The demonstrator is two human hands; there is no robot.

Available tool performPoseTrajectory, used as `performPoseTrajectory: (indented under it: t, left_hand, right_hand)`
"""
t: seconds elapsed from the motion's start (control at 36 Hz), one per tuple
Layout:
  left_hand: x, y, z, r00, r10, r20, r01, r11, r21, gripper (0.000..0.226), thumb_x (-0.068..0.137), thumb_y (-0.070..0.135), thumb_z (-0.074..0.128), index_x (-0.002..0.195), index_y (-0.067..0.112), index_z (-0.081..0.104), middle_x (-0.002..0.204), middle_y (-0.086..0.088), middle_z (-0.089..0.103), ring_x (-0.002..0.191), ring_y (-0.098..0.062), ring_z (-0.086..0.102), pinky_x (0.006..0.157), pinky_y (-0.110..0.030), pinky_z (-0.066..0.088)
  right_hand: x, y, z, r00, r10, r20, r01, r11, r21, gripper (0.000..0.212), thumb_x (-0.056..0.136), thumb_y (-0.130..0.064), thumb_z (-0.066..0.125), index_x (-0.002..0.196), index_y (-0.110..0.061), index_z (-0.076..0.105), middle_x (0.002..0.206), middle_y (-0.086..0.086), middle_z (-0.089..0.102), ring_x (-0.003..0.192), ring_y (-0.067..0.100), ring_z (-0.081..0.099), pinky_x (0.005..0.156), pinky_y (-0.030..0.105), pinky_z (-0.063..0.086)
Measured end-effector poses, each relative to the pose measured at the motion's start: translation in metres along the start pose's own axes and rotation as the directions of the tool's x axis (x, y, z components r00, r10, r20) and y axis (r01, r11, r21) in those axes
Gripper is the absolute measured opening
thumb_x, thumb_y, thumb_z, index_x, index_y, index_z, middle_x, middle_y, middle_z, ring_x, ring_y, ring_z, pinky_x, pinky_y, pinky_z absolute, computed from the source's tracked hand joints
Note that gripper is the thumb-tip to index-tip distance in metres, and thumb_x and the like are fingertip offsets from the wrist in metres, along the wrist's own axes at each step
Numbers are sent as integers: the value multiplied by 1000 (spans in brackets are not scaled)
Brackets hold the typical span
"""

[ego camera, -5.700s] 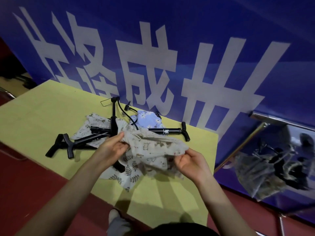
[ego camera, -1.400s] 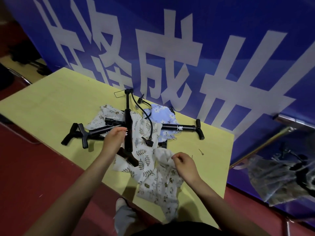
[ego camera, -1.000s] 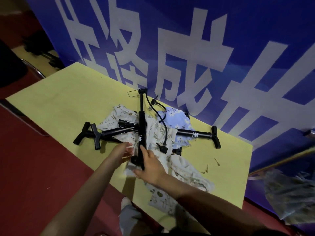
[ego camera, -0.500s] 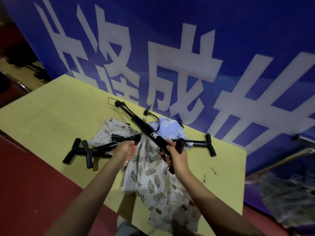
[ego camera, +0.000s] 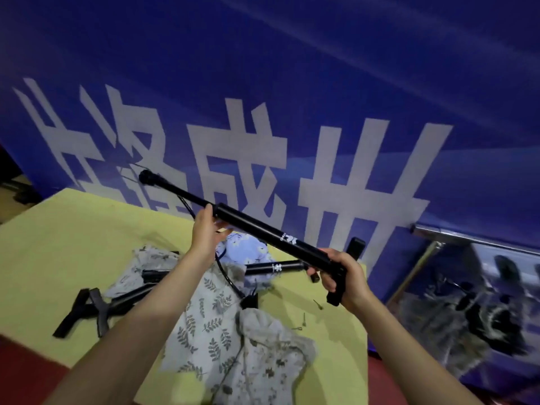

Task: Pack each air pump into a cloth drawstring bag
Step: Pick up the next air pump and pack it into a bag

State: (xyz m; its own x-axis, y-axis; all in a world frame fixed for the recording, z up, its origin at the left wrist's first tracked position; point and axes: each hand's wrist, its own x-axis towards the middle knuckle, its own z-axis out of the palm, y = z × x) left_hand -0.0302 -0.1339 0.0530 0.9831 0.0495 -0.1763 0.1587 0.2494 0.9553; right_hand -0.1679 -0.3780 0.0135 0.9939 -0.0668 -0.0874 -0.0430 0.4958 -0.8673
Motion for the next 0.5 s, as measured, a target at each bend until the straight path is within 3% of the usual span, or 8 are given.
performPoseTrajectory:
  t: [0.14, 0.22, 0.31, 0.36, 0.42, 0.47, 0.5]
  left_hand:
    - [2, 13, 25, 999, -37, 0, 37, 992, -118, 27, 105, 24, 37, 117, 4, 50, 95, -8, 63, 84, -19, 63, 74, -32, 56]
    - [4, 11, 30, 999, -8, 35, 8, 1000, 14, 28, 104, 26, 38, 118, 4, 52, 95, -8, 63, 80, -18, 64, 63, -24, 56]
    - [6, 8, 30, 1000, -17, -21, 18, 997, 75, 25, 103, 29, 42, 101, 7, 54, 82, -7, 55, 65, -18, 54, 55, -25, 51]
    - [12, 7, 26, 996, -5, -87, 16, 993, 120, 32, 100, 38, 46, 98, 7, 55, 77, -4, 50, 63, -17, 48, 63, -32, 50]
    - [21, 6, 21, 985, 38, -167, -4, 980, 198, 39, 98, 45, 47, 112, 9, 54, 80, -2, 49, 68, -16, 48, 77, -39, 51]
    - [27, 10, 16, 981, 61, -186, -14, 970, 244, 42, 98, 48, 46, 117, 11, 50, 95, -5, 52, 82, -20, 52, 90, -44, 49]
    - [31, 13, 14, 985, 58, -162, -13, 965, 263, 46, 98, 50, 45, 122, 11, 49, 112, -8, 53, 98, -24, 54, 94, -44, 49]
  right_hand:
    - [-17, -16, -34, 997, 4, -79, -1, 999, 41, 41, 92, -16, 32, 108, 10, 59, 64, 23, 62, 31, 13, 32, 33, 19, 31]
    - [-27, -19, -52, 991, 17, -129, -6, 997, 79, 39, 91, -18, 33, 106, 10, 56, 60, 21, 60, 31, 12, 31, 32, 18, 28]
    - [-39, -21, -69, 987, 12, -158, 9, 991, 131, 37, 84, -19, 39, 100, 9, 57, 60, 20, 58, 31, 11, 30, 31, 17, 27]
    - [-45, -20, -80, 986, 4, -168, 24, 986, 164, 36, 78, -22, 44, 93, 6, 58, 60, 20, 58, 31, 11, 31, 31, 17, 28]
    - [-50, -21, -90, 986, -2, -164, 33, 982, 185, 37, 73, -27, 51, 90, 5, 61, 61, 20, 57, 31, 11, 31, 31, 17, 28]
    - [-55, -21, -101, 988, -1, -153, 33, 979, 201, 39, 70, -29, 56, 88, 4, 63, 62, 20, 57, 31, 10, 30, 30, 17, 28]
    - [-57, -21, -105, 990, 1, -143, 29, 978, 208, 40, 68, -30, 60, 87, 4, 65, 62, 20, 57, 31, 10, 31, 30, 17, 28]
